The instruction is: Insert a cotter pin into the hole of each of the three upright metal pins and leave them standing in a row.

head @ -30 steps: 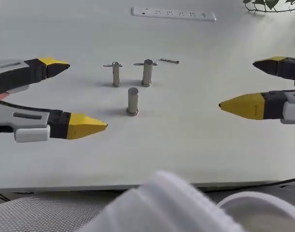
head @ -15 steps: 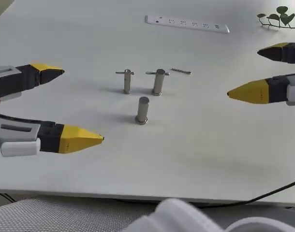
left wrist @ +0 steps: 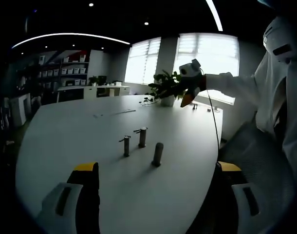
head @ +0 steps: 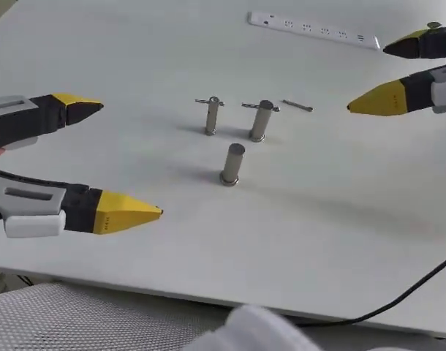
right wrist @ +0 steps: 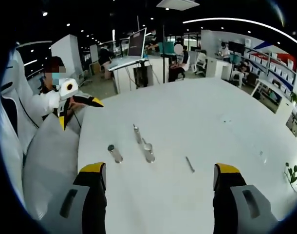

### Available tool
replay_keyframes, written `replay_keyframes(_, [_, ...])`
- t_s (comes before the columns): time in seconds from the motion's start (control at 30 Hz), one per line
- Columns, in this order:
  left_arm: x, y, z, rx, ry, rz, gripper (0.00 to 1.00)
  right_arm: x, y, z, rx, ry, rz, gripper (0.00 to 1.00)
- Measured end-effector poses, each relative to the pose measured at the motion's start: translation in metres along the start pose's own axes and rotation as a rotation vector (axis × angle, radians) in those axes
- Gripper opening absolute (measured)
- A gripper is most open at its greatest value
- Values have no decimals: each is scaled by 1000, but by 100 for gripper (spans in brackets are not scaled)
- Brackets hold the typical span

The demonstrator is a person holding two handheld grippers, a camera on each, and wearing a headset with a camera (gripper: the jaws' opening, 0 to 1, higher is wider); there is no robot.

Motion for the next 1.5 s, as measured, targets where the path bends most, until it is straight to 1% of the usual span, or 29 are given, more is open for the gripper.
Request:
replay_keyframes(0.03, [0, 0, 0, -3, 7, 3, 99, 1, -4, 5, -14, 26, -10, 89])
replay_keyframes(0.1, [-1, -1, 0, -4, 7, -1, 99, 2, -10, 15, -34, 61, -17, 88])
replay_keyframes(0.13, [-2, -1, 0, -5, 5, 1, 99, 2, -12, 17, -37, 67, -19, 86])
replay_keyframes(0.17, [-3, 0, 0, -7, 1, 0, 99, 4, -16, 23, -48, 93, -28, 83])
replay_keyframes(0.2, [-3, -1, 0, -8, -3, -6, 99, 6, -20, 26, -50, 115, -27, 77])
replay_keyframes(0.23, [-4, -1, 1, -9, -2, -9, 99, 10, -24, 31, -61, 152, -22, 73])
replay_keyframes(0.27, [-4, -2, 1, -9, -1, -9, 99, 12, -28, 35, -70, 172, -26, 71])
replay_keyframes(0.3, [-3, -2, 2, -11, -1, -8, 99, 13, -33, 41, -67, 185, -25, 70])
replay_keyframes(0.37, [-2, -4, 2, -6, 2, -14, 99, 14, -41, 49, -79, 204, -27, 71])
replay_keyframes(0.43, [-2, -6, 3, 5, 1, -37, 99, 16, -47, 55, -85, 223, -29, 69])
replay_keyframes(0.47, [-2, -6, 3, 7, 0, -45, 99, 18, -52, 58, -87, 244, -33, 68])
replay_keyframes(0.53, [-2, -6, 4, 1, -1, -44, 99, 22, -63, 63, -71, 279, -28, 64])
replay_keyframes(0.6, [-2, -7, 4, 0, 4, -41, 99, 26, -70, 67, -70, 301, -25, 58])
replay_keyframes(0.73, [-1, -9, 5, 4, 4, -48, 99, 34, -83, 75, -60, 331, -26, 55])
replay_keyframes(0.77, [-1, -9, 6, 0, 2, -54, 99, 39, -87, 78, -64, 357, -40, 51])
replay_keyframes(0.8, [-1, -10, 6, -1, 4, -58, 99, 42, -87, 78, -70, 381, -53, 48])
replay_keyframes(0.87, [1, -11, 7, 1, 9, -57, 99, 47, -88, 82, -75, 405, -50, 39])
replay_keyframes(0.93, [1, -12, 7, -1, 14, -56, 99, 51, -91, 85, -79, 424, -59, 35])
replay_keyframes(1.03, [0, -12, 8, -2, 9, -63, 99, 58, -95, 87, -76, 484, -90, 32])
replay_keyframes(1.13, [1, -12, 9, -2, 14, -62, 99, 59, -99, 90, -69, 488, -91, 28])
replay_keyframes(1.17, [1, -12, 9, -3, 16, -60, 99, 59, -100, 90, -68, 489, -101, 24])
replay_keyframes(1.2, [1, -12, 9, -1, 17, -59, 99, 57, -97, 90, -62, 495, -107, 20])
replay_keyframes(1.23, [0, -12, 9, -1, 15, -60, 99, 57, -97, 91, -61, 498, -107, 15])
replay_keyframes(1.27, [0, -12, 9, -1, 14, -64, 99, 58, -99, 92, -63, 505, -104, 14])
replay_keyframes(1.33, [0, -11, 9, -3, 16, -65, 99, 58, -98, 92, -59, 510, -96, 15])
replay_keyframes(1.47, [1, -11, 8, -4, 19, -65, 99, 57, -93, 93, -58, 508, -90, 13])
replay_keyframes(1.5, [2, -10, 8, -6, 22, -65, 99, 57, -92, 93, -60, 514, -92, 13])
Point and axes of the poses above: the centre of the closed fingertips' face, and the gripper's own axes: z roughly forward along the fingers, y roughly to its left, x roughly out of its underside, the point moved 3 cm from there along -z, roughly backward along the fingers, and after that the axes turned 14 degrees about -x, right-handed, at the moved point
